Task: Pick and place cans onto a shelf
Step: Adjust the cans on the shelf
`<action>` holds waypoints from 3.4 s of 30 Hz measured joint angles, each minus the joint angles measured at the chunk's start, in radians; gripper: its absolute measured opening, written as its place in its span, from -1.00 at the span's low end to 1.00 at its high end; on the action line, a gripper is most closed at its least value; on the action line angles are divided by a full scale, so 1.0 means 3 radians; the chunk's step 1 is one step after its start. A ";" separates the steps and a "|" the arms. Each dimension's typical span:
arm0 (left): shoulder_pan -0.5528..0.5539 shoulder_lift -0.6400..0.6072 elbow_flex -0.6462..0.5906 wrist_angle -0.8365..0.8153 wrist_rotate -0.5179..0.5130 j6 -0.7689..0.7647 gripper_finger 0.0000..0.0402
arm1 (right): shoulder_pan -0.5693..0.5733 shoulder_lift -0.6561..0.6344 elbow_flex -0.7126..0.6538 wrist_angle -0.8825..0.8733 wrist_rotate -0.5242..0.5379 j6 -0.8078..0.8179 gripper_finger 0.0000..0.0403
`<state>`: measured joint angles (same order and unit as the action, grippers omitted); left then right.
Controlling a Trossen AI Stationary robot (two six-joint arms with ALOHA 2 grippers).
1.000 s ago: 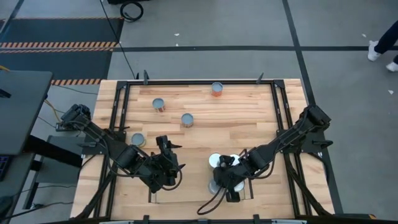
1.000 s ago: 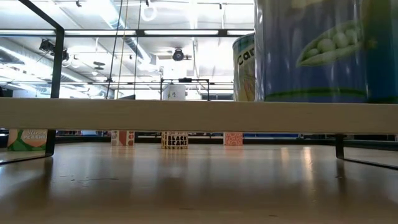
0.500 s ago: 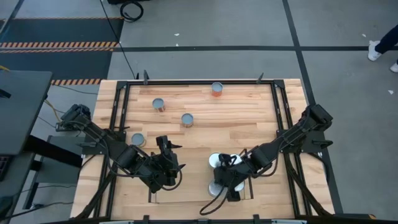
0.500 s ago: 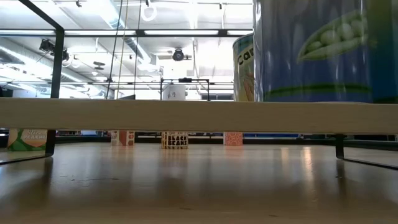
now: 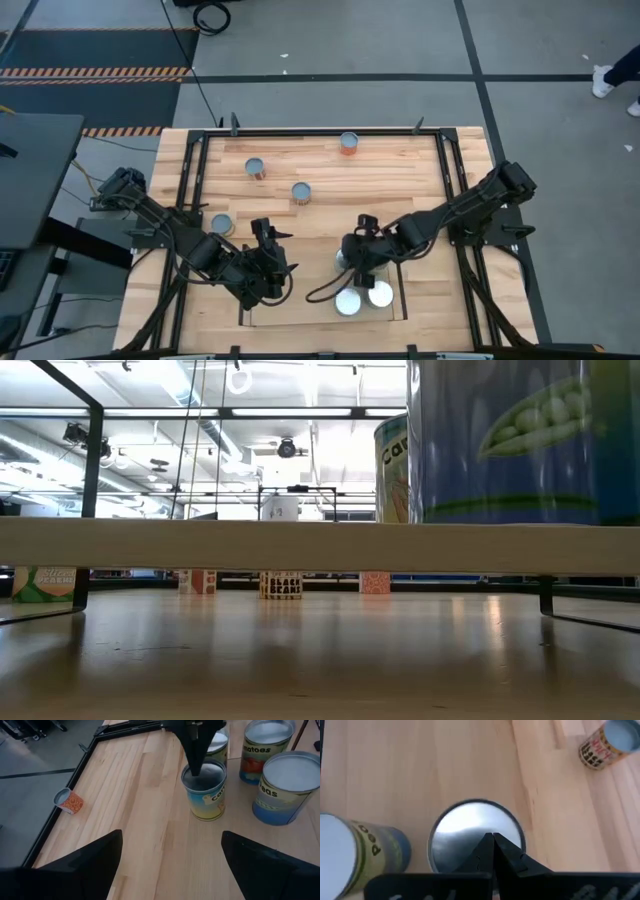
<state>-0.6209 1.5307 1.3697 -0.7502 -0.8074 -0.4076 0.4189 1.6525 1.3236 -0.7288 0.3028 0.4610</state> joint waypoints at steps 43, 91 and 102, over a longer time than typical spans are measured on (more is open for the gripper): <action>-0.0072 -0.0001 0.0000 0.0066 0.0000 0.0009 0.72 | 0.0365 -0.0177 0.0286 -0.0690 -0.0711 0.0397 -0.96; -0.0072 -0.0001 0.0000 0.0135 -0.0001 0.0037 0.72 | 0.0685 0.0109 0.0288 -0.0522 -0.1178 0.0682 -0.98; -0.0072 -0.0001 0.0000 0.0135 -0.0001 0.0036 0.72 | 0.0682 0.0108 0.0288 -0.0668 -0.1407 0.0897 -0.98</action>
<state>-0.6426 1.5303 1.3697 -0.7097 -0.8078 -0.3969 0.6235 1.6848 1.4101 -0.9292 -0.1193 0.7302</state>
